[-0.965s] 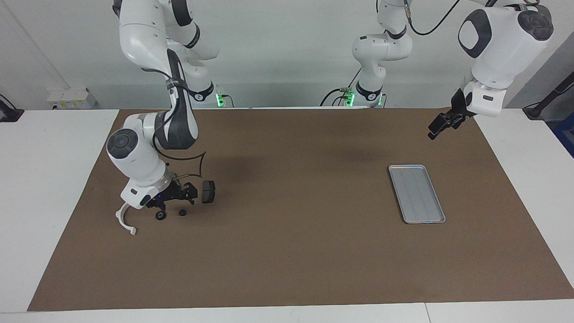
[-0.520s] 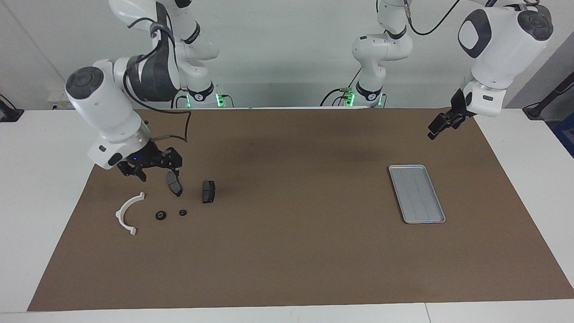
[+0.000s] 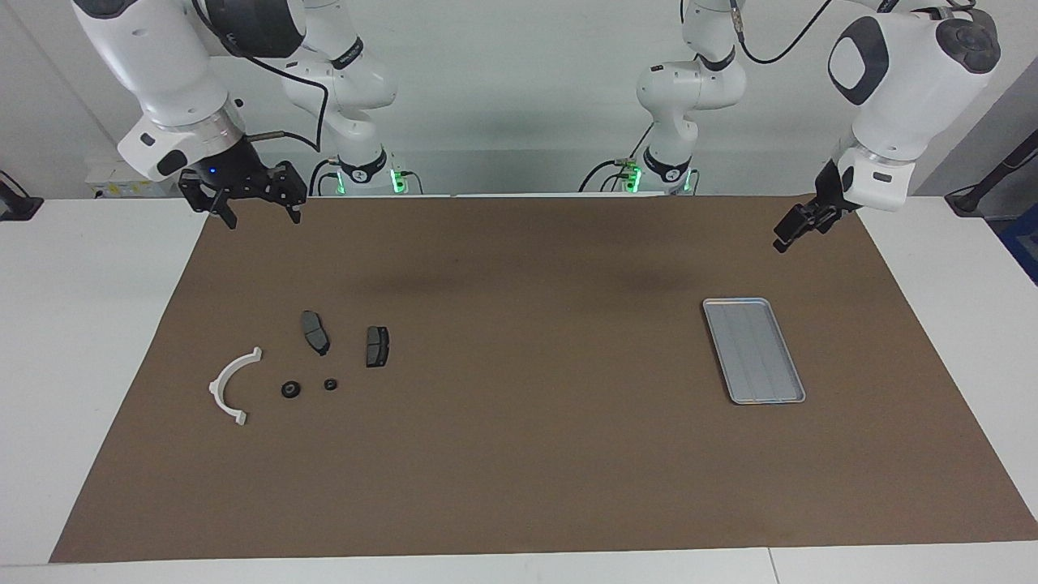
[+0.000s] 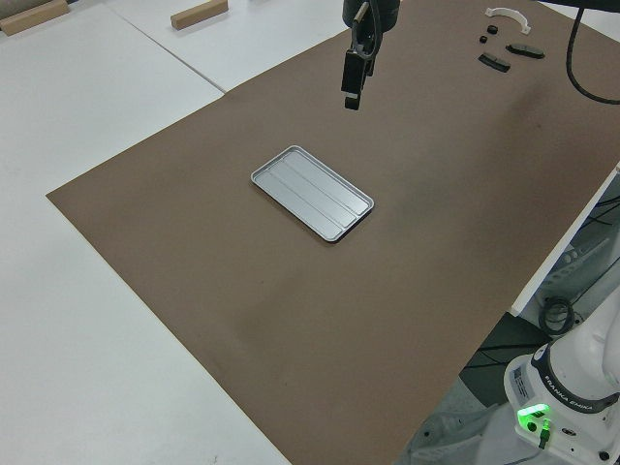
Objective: Place bearing gear from tray to pile
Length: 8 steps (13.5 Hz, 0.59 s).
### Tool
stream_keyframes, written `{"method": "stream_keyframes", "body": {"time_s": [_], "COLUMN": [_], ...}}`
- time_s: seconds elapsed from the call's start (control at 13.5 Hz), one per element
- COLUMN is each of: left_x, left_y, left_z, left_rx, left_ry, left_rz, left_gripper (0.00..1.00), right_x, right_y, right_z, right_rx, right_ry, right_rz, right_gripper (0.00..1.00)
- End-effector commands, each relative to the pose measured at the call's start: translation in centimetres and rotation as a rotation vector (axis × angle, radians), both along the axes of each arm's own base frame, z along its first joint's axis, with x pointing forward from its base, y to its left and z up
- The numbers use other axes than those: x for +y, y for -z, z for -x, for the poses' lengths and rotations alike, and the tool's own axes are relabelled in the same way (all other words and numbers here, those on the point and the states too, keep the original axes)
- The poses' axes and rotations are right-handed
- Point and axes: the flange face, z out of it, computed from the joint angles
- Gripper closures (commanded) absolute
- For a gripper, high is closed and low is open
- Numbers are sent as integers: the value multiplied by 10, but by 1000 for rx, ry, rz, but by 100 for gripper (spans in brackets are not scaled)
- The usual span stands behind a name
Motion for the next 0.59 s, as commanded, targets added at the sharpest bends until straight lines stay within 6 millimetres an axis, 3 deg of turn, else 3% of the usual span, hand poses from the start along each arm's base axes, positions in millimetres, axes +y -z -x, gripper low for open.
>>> {"method": "stream_keyframes", "body": {"time_s": [0.0, 0.22, 0.52], "left_x": [-1, -1, -1], "left_y": [-2, -2, -2], "left_z": [6, 6, 6], "left_rx": [-11, -11, -11], "left_ry": [7, 7, 7], "left_rz": [8, 8, 8], "left_gripper": [0, 0, 0], "right_x": [-13, -23, -31], "right_y": [6, 4, -7], "right_z": [-1, 1, 19], "right_rx": [-12, -18, -35], "right_ry": [40, 62, 79], "right_rz": [5, -13, -10], "right_gripper": [0, 0, 0]}}
